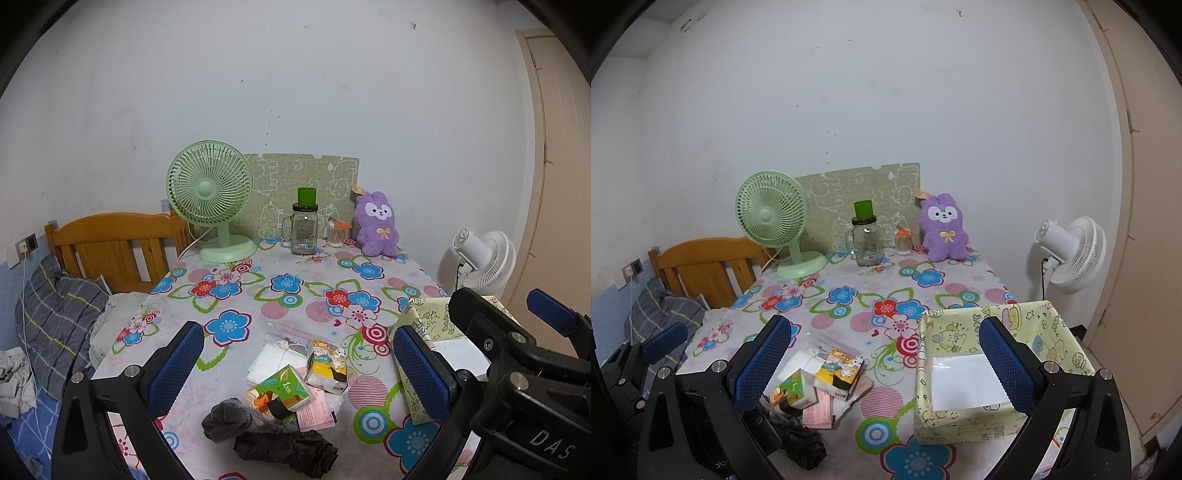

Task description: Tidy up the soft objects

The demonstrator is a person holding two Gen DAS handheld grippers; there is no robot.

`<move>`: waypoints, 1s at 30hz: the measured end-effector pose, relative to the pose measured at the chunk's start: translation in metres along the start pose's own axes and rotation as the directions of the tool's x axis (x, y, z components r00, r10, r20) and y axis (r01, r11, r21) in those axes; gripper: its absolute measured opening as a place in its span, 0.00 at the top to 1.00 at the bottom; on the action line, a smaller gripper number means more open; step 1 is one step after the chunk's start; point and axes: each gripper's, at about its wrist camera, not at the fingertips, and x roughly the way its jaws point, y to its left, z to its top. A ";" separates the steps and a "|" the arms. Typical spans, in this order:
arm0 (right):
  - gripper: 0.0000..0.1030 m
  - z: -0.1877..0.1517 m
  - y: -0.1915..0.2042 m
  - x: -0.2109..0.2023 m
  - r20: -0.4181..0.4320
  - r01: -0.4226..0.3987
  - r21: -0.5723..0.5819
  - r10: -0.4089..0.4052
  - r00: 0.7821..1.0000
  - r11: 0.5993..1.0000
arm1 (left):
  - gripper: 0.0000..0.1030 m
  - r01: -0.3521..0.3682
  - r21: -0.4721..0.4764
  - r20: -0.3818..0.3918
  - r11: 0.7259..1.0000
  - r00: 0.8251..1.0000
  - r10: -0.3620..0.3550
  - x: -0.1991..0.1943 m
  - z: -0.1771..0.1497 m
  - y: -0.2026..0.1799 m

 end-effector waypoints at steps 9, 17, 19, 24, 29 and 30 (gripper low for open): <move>0.00 0.000 -0.001 0.000 -0.003 0.008 -0.002 -0.008 1.000 1.000 | 0.00 0.000 -0.001 -0.004 1.000 1.000 0.000 0.001 -0.002 0.000; 0.00 0.000 0.000 0.001 -0.004 0.008 -0.004 -0.008 1.000 1.000 | 0.00 -0.004 0.000 -0.002 1.000 1.000 0.004 0.002 -0.005 0.000; 0.00 0.000 0.001 0.003 -0.009 0.004 -0.006 -0.004 1.000 1.000 | 0.00 -0.005 -0.002 -0.003 1.000 1.000 0.005 0.002 -0.006 0.000; 0.01 0.000 0.005 0.004 -0.012 -0.010 -0.011 0.010 1.000 1.000 | 0.01 -0.008 -0.009 -0.007 1.000 1.000 0.008 0.003 -0.007 0.004; 0.01 0.001 0.010 0.009 -0.020 -0.019 -0.014 0.019 1.000 1.000 | 0.01 -0.003 -0.015 -0.020 1.000 1.000 0.003 0.006 -0.005 0.008; 0.01 0.001 0.011 0.010 -0.021 -0.020 -0.014 0.020 1.000 1.000 | 0.01 -0.004 -0.017 -0.021 1.000 1.000 0.003 0.007 -0.005 0.009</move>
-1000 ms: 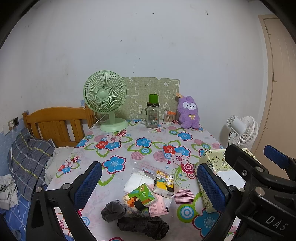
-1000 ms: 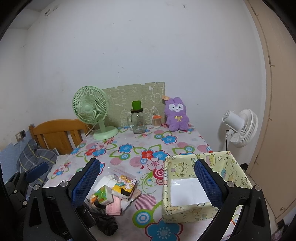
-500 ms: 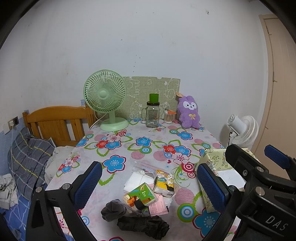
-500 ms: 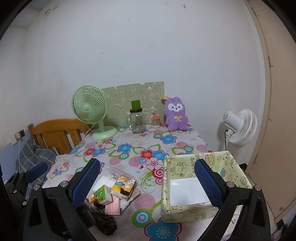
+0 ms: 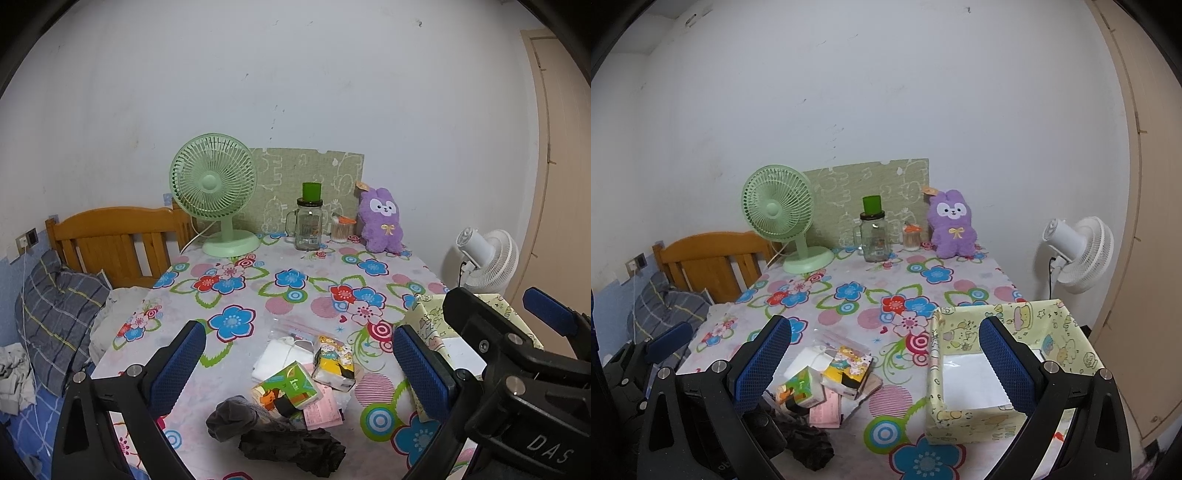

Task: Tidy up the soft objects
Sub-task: 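Move both tools toward the dark grey sock and black cloth pile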

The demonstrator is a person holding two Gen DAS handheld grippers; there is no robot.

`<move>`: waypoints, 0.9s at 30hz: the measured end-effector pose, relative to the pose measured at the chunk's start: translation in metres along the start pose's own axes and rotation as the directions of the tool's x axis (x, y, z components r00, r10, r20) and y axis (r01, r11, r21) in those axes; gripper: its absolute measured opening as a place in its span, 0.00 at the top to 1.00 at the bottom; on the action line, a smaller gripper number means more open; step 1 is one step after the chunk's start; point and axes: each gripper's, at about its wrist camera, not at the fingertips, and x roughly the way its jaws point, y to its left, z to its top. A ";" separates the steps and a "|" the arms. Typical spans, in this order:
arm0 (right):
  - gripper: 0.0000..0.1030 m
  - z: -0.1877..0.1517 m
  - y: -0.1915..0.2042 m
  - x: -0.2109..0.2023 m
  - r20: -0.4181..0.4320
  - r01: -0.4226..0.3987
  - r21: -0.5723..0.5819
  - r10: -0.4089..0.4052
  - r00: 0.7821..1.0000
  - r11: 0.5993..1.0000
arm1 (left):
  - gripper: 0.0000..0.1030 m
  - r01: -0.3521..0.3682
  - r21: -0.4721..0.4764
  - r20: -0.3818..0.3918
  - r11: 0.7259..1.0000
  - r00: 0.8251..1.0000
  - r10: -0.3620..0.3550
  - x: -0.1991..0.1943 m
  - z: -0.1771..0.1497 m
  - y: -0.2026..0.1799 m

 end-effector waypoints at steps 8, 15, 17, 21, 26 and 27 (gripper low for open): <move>0.01 0.000 0.010 0.009 -0.002 -0.016 -0.004 0.016 1.000 1.000 | 0.04 -0.003 -0.002 -0.003 1.000 1.000 0.003 0.005 0.002 0.006; 0.04 -0.005 0.020 0.019 -0.021 -0.042 -0.008 0.042 0.999 0.999 | 0.05 -0.009 0.003 -0.018 1.000 1.000 0.009 0.013 -0.001 0.015; 0.04 -0.007 0.023 0.022 -0.023 -0.050 -0.008 0.050 0.998 0.999 | 0.06 -0.009 0.005 -0.024 1.000 1.000 0.010 0.014 -0.005 0.017; 0.04 -0.014 0.026 0.026 -0.023 -0.070 -0.007 0.070 0.997 0.998 | 0.06 -0.009 0.014 -0.026 1.000 1.000 0.009 0.015 -0.009 0.021; 0.06 -0.025 0.032 0.030 -0.039 -0.085 -0.009 0.085 0.996 0.996 | 0.06 -0.008 0.023 -0.049 1.000 0.999 0.009 0.021 -0.019 0.025; 0.06 -0.028 0.034 0.032 -0.047 -0.090 -0.011 0.090 0.995 0.996 | 0.06 -0.007 0.022 -0.058 1.000 0.998 0.008 0.023 -0.022 0.027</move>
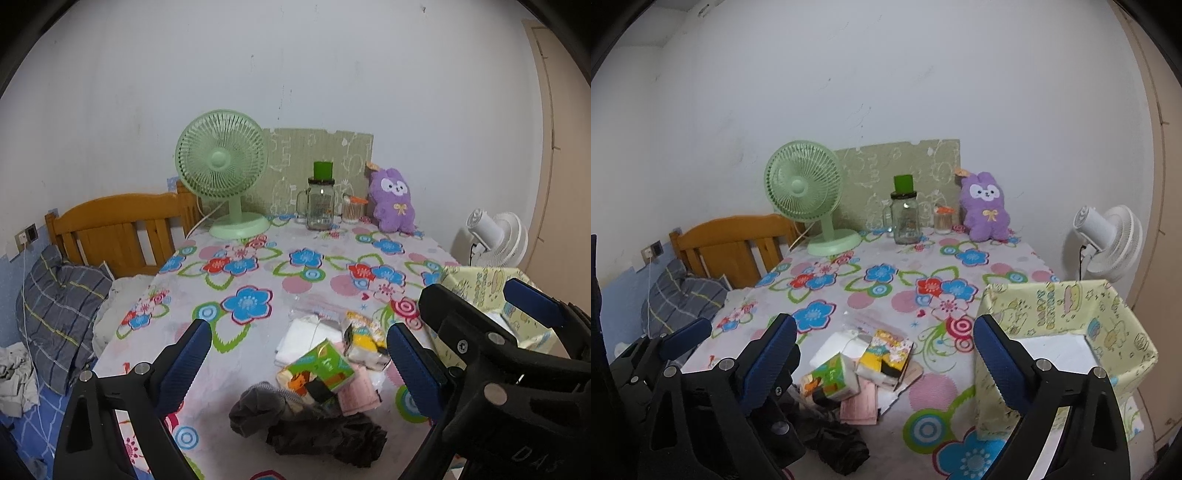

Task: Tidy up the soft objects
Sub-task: 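Move both tools toward the dark grey sock and black cloth pile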

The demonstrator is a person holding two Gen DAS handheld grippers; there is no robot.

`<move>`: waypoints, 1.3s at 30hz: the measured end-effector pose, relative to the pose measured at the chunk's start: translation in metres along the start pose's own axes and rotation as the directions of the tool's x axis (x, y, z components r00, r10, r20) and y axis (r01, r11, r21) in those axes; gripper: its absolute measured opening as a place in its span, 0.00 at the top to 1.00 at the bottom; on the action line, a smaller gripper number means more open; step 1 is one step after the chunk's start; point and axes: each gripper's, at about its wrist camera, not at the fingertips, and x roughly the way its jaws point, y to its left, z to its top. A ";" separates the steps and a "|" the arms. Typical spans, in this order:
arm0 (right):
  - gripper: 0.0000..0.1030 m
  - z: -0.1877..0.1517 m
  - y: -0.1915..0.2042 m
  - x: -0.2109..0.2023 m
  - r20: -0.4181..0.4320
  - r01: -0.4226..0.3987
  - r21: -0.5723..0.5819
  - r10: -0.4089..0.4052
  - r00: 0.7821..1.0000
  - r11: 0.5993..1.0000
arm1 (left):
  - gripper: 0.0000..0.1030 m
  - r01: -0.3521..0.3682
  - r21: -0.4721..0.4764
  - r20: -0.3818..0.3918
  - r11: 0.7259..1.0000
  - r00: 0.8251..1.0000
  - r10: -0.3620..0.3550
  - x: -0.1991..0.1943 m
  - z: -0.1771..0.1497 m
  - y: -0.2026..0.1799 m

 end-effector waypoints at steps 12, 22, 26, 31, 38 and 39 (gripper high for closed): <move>0.08 -0.031 0.014 0.019 -0.070 -0.016 -0.014 0.015 0.997 1.000 | 0.07 0.003 -0.024 -0.064 1.000 0.998 -0.004 0.018 -0.031 0.014; 0.09 -0.051 0.020 0.036 -0.121 -0.018 -0.016 0.015 0.992 1.000 | 0.12 -0.020 -0.016 -0.115 1.000 0.993 0.018 0.033 -0.051 0.019; 0.10 -0.058 0.022 0.043 -0.142 -0.023 -0.009 0.021 0.990 1.000 | 0.13 -0.028 -0.014 -0.143 1.000 0.989 0.026 0.040 -0.057 0.021; 0.10 -0.066 0.022 0.052 -0.172 -0.028 0.004 0.028 0.985 1.000 | 0.16 -0.049 -0.014 -0.160 0.999 0.986 0.047 0.045 -0.064 0.024; 0.15 -0.075 0.024 0.061 -0.214 -0.032 0.006 0.032 0.976 0.999 | 0.18 -0.090 -0.012 -0.185 0.996 0.979 0.086 0.052 -0.072 0.030; 0.17 -0.077 0.025 0.063 -0.224 -0.033 0.011 0.035 0.974 0.999 | 0.19 -0.099 -0.010 -0.190 0.995 0.977 0.096 0.053 -0.073 0.031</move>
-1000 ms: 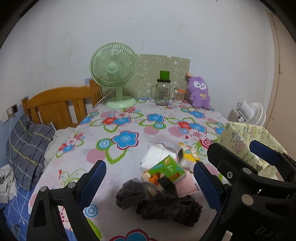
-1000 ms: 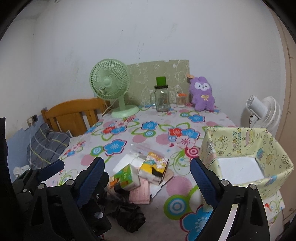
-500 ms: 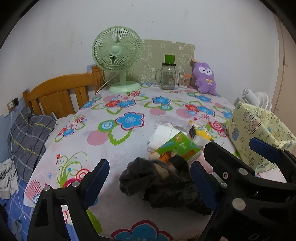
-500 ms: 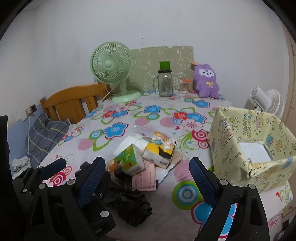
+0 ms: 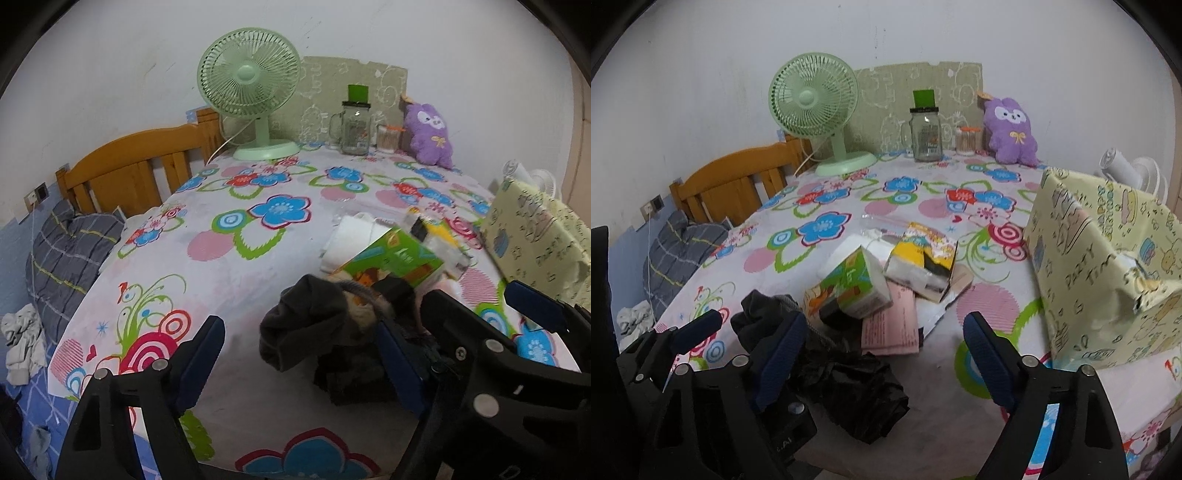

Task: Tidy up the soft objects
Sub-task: 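Move both tools toward the dark grey sock and black cloth pile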

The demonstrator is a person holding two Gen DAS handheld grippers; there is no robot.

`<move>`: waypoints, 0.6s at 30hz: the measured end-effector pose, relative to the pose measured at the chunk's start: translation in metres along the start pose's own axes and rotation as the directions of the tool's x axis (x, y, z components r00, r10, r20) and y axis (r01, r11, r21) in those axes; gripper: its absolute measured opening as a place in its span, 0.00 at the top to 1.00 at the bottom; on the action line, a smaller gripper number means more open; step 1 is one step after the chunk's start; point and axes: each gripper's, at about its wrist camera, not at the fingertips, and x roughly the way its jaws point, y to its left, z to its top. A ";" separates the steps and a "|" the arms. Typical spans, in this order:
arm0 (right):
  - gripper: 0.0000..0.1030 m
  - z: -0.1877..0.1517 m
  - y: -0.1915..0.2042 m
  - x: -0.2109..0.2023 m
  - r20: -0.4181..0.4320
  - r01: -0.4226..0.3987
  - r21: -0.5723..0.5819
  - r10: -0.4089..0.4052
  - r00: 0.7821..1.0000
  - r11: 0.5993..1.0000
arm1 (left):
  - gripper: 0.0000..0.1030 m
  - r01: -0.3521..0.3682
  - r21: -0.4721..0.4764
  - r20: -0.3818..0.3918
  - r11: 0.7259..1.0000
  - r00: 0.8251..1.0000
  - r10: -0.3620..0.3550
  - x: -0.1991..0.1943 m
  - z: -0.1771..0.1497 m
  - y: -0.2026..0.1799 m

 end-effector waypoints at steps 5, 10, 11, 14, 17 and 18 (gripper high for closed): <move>0.21 -0.006 -0.001 0.011 -0.051 0.001 0.021 0.000 0.999 1.000 | 0.22 -0.019 -0.004 -0.029 1.000 0.999 0.018 0.009 -0.006 0.001; 0.23 -0.010 -0.002 0.015 -0.068 0.003 0.040 -0.001 0.998 0.999 | 0.23 -0.020 -0.010 -0.036 1.000 0.999 0.020 0.010 -0.009 -0.001; 0.24 -0.011 -0.003 0.015 -0.071 0.004 0.046 -0.001 0.997 0.999 | 0.23 -0.024 -0.008 -0.036 1.000 0.999 0.024 0.010 -0.010 -0.001; 0.27 -0.014 -0.003 0.015 -0.077 0.007 0.059 -0.002 0.997 0.998 | 0.23 -0.031 -0.002 -0.037 1.000 0.999 0.031 0.010 -0.012 -0.003; 0.33 -0.017 -0.001 0.015 -0.084 -0.002 0.067 0.007 0.996 0.998 | 0.23 -0.042 0.002 -0.032 0.999 0.999 0.042 0.011 -0.014 -0.004; 0.34 -0.018 -0.001 0.016 -0.084 -0.003 0.069 0.009 0.996 0.998 | 0.23 -0.046 0.003 -0.030 0.999 0.998 0.046 0.011 -0.015 -0.005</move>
